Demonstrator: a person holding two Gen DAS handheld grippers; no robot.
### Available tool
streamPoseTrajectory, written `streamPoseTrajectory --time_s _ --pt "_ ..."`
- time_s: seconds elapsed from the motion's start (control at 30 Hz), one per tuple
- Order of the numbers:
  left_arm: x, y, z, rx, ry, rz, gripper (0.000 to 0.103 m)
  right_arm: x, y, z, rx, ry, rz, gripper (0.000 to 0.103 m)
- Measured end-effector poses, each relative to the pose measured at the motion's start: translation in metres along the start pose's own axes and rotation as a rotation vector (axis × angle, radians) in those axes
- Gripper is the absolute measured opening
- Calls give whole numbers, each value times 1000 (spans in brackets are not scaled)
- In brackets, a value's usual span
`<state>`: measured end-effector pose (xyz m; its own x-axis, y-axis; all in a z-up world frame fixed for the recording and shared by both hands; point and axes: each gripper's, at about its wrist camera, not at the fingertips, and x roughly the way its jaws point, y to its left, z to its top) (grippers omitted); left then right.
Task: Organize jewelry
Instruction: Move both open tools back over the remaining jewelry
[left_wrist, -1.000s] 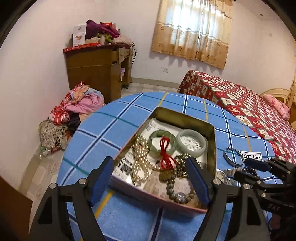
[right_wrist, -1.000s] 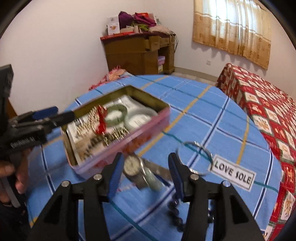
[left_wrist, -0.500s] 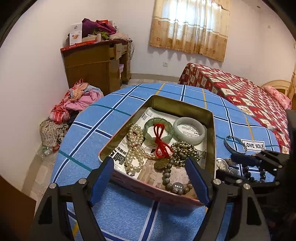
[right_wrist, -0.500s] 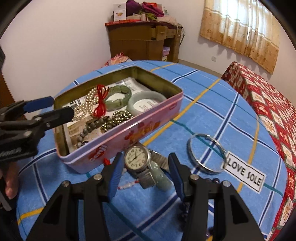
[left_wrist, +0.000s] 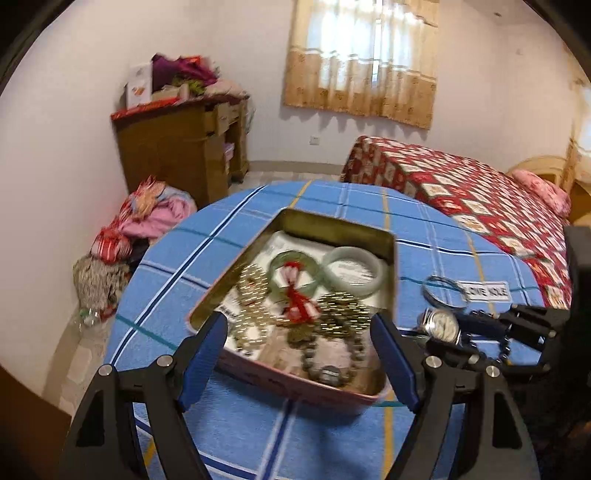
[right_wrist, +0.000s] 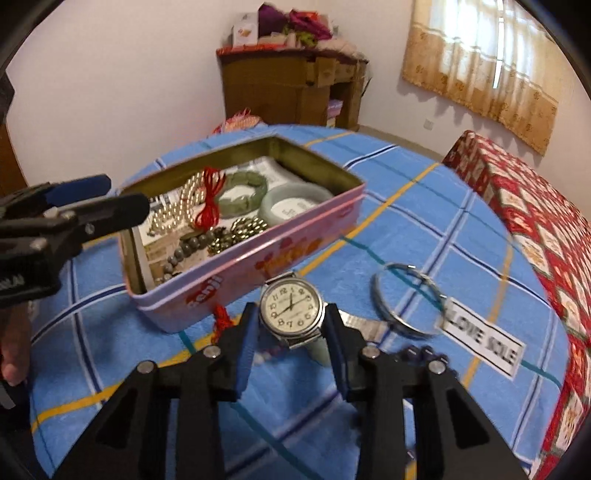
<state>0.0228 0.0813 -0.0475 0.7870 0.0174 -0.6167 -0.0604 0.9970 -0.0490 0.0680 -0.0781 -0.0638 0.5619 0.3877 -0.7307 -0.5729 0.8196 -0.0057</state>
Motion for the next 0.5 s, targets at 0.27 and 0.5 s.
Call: streamPoseTrajectory --time_s 0.27,0.5 --pt "1 -64 -13 180 17 -64 71 -36 -44 -12 124 -61 -57 38" --pt "21 -90 -18 202 88 -83 51 -34 -61 -26 164 -45 -68 38"
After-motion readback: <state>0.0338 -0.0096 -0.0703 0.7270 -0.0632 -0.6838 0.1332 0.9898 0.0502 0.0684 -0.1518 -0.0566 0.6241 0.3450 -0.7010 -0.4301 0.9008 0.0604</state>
